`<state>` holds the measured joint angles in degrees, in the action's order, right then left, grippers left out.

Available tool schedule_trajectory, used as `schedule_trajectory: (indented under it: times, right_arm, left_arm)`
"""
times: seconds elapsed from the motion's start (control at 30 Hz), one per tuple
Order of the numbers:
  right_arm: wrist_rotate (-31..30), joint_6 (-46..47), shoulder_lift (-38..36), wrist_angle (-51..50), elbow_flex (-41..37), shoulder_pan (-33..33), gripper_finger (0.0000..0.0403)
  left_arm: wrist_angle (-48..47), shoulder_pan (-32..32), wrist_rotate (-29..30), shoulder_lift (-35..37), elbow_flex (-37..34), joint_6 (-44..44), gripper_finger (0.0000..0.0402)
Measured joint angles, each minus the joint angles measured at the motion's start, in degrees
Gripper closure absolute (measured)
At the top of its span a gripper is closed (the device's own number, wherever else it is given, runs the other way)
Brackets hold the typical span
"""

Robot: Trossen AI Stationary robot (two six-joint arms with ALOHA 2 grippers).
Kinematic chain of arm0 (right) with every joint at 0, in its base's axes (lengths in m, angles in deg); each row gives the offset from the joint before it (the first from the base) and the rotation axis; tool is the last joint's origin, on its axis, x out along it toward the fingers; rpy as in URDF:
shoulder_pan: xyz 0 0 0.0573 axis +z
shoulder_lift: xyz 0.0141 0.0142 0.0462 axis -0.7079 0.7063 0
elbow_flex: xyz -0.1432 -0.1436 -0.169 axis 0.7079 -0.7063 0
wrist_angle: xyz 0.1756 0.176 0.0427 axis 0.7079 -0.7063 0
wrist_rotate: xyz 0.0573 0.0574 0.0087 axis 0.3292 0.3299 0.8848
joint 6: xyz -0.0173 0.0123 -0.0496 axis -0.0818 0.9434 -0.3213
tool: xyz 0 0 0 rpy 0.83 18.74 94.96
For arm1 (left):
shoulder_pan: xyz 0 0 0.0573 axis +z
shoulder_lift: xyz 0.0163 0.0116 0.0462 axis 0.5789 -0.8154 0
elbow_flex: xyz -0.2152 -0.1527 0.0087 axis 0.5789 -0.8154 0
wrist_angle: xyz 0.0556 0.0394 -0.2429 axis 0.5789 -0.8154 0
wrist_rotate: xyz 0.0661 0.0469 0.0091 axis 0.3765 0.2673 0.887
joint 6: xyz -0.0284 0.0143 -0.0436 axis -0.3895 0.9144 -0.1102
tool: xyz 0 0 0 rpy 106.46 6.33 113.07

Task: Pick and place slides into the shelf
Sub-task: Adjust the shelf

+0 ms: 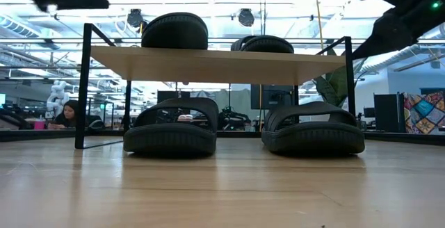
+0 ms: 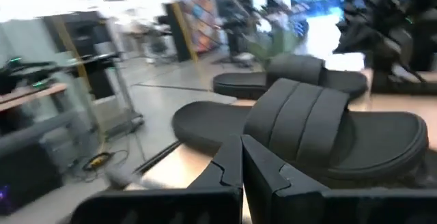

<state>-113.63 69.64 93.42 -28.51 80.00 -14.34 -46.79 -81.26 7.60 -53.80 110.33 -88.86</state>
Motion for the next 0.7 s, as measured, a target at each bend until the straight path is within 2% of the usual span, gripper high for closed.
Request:
schedule_trajectory:
  times: [0.17, 0.23, 0.3, 0.4, 0.5, 0.6, 0.7]
  right_arm:
    - [1.27, -2.99, -0.62, 2.30, 0.00, 0.00, 0.0403]
    - [1.50, -4.06, -0.76, 2.69, 0.00, 0.02, 0.0403]
    - [1.48, -4.20, -1.28, 2.73, 0.00, 0.02, 0.0403]
    - [1.48, -4.22, -2.04, 2.69, 0.00, 0.02, 0.0403]
    - [1.48, -4.47, -2.70, 2.69, 0.00, 0.02, 0.0403]
    - [1.48, -5.02, -2.98, 2.71, 0.00, 0.02, 0.0403]
    - [1.53, -4.88, -3.00, 2.73, 0.00, 0.02, 0.0403]
  left_arm:
    - [0.04, 13.63, -25.65, 8.81, 2.14, 15.91, 0.0402]
    - [-0.26, 19.72, -30.15, 12.51, 3.59, 20.19, 0.0402]
    - [-3.04, 25.98, -30.18, 16.83, 5.35, 20.20, 0.0402]
    - [-19.95, 34.03, -29.37, 24.17, 7.46, 9.43, 0.0402]
    - [-34.05, 39.25, -33.45, 30.68, 6.52, -3.35, 0.0402]
    - [-41.02, 40.50, -38.54, 34.36, 2.63, -13.01, 0.0402]
    - [-42.23, 39.38, -39.96, 35.80, -2.68, -20.00, 0.0401]
